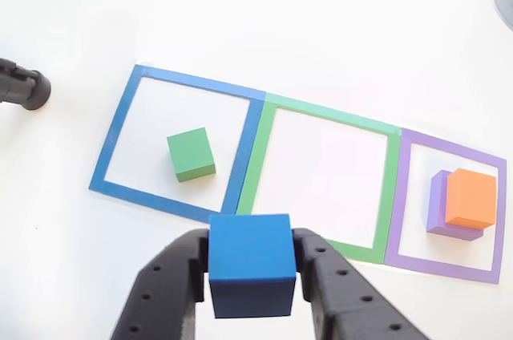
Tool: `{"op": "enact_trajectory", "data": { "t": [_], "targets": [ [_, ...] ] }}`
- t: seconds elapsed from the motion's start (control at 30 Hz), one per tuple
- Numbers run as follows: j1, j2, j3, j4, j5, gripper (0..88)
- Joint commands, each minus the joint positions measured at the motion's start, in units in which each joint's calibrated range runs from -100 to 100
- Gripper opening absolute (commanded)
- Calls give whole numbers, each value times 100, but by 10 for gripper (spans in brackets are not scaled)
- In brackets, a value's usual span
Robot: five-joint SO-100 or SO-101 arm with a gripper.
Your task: Tower of hanoi
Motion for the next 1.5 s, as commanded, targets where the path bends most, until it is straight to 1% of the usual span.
{"op": "enact_trajectory", "data": {
  "t": [0.0,0.2,0.33,0.4,0.43,0.73,0.87,1.0,1.27,1.47],
  "targets": [
    [-285,-96,-294,-24,-61,19],
    [-716,-104,79,-364,-78,19],
    [-965,-201,888,-1109,-112,19],
    [-1013,-201,1434,-1635,6,19],
    [-1023,-192,1752,-1967,108,19],
    [-1100,252,4379,-5473,108,19],
    [-1148,970,5106,-7319,108,19],
    [-1167,1979,5397,-8955,108,21],
    [-1109,3627,5561,-11117,108,21],
    [-1128,4329,5752,-12105,108,21]
  ]
}}
